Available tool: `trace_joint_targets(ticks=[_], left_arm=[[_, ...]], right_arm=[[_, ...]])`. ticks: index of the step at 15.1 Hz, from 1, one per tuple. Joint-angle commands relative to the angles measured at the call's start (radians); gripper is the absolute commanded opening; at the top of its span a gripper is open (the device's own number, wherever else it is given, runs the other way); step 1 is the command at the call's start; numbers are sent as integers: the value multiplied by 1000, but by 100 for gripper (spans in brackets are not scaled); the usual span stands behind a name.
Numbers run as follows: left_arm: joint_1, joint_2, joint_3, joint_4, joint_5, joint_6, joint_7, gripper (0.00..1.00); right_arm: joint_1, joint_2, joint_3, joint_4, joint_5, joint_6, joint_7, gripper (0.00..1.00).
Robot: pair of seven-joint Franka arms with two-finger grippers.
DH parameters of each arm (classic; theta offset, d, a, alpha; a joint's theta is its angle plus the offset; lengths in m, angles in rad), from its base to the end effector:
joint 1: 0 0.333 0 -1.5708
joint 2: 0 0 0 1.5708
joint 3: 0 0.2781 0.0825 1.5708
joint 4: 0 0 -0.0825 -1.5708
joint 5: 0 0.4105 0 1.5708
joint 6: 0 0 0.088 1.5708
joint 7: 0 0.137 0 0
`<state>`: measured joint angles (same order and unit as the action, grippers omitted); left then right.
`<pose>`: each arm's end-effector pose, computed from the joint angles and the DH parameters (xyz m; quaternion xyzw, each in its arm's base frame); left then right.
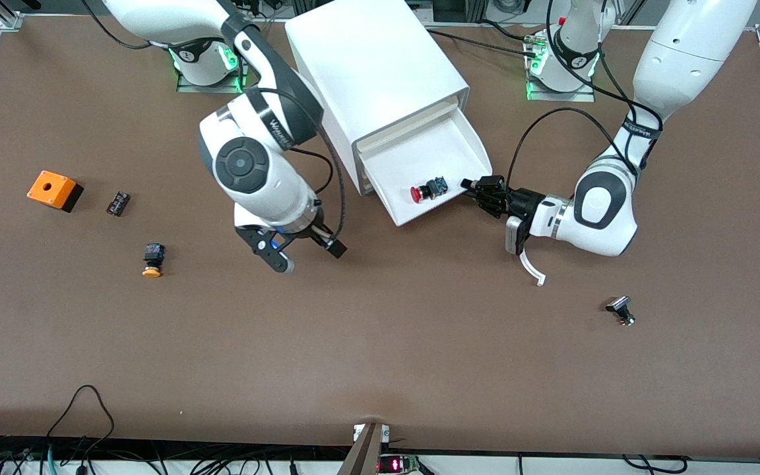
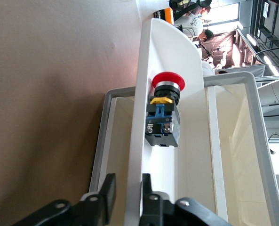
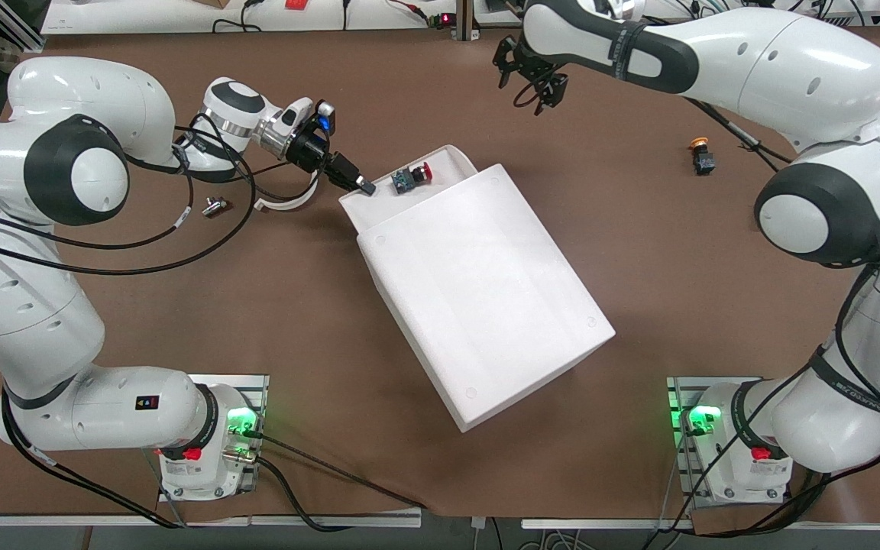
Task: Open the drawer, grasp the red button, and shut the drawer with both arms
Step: 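Grasp the red button in the drawer with the right gripper while the left gripper withdraws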
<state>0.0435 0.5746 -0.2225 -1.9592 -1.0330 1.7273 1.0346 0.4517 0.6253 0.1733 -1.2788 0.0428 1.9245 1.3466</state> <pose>0.5115 -0.2057 0.1274 0.7772 -0.2320 -0.1161 0.5732 0.6072 0.4150 0.3245 -0.9245 0.3744 0.0507 0.0510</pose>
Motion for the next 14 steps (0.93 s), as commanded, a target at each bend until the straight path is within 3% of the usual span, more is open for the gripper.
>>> trace_joint_targets(ticks=[1,8,14], left_arm=[[13,-10,8,71,89,-17,-39,100],[53,-18,8,426,444,-290,-525,100],[41,-44,-8,626,703,-440,-813,100]], right_arm=[[47,65,-5,110,8,-24,101,100],[159,97,-5,159,8,54,347,100],[263,145,-9,159,2,125,541,100]])
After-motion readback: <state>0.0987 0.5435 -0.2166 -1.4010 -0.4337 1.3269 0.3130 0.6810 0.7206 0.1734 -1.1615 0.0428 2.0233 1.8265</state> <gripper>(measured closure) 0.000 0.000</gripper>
